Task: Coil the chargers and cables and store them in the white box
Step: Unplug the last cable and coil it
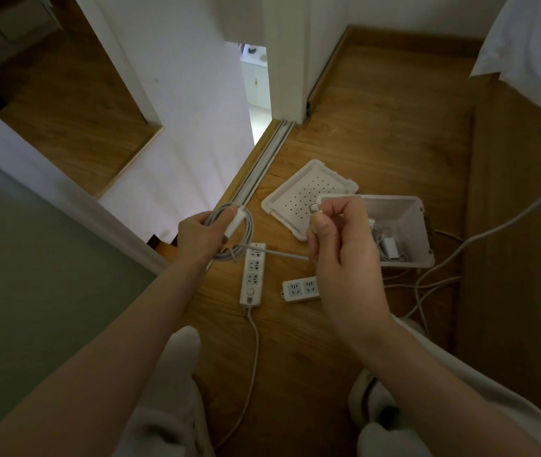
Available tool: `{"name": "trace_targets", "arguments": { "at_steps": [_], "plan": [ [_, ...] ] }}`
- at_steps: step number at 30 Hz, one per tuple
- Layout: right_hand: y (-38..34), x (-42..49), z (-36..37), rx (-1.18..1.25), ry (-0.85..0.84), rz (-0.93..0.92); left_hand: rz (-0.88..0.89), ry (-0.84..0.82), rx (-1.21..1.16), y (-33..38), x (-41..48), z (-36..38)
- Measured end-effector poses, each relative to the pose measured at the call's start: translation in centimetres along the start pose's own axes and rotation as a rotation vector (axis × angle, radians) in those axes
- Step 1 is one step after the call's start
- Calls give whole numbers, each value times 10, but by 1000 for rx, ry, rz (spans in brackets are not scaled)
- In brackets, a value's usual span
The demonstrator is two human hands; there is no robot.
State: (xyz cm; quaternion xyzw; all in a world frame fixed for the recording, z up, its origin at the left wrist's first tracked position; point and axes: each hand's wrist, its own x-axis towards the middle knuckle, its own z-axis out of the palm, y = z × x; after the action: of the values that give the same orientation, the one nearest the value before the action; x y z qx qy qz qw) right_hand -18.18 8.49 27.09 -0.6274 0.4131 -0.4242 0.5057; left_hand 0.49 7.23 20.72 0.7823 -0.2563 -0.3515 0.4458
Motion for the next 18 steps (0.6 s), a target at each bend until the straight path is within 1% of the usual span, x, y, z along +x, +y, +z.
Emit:
{"name": "trace_targets", "arguments": {
  "at_steps": [2,4,6,8,12,14,18],
  "plan": [
    [2,1,-1,-57,11,17,-43,-7,-75,3,1,-4],
    [9,5,-3,-152,18,73,-135,-48,-210,7,1,-12],
    [18,10,-5,-250,2,164,-233,-143,-368,12,-1,-17],
    [27,14,-5,-289,-15,265,-307,-240,-505,18,-5,-19],
    [38,19,-5,-333,-100,407,-413,-415,-680,33,-30,-10],
    [39,20,-3,-258,-149,439,-405,-484,-681,35,-38,-7],
    [36,20,-3,-5,-213,440,-337,-591,-593,39,-55,0]
  ]
}}
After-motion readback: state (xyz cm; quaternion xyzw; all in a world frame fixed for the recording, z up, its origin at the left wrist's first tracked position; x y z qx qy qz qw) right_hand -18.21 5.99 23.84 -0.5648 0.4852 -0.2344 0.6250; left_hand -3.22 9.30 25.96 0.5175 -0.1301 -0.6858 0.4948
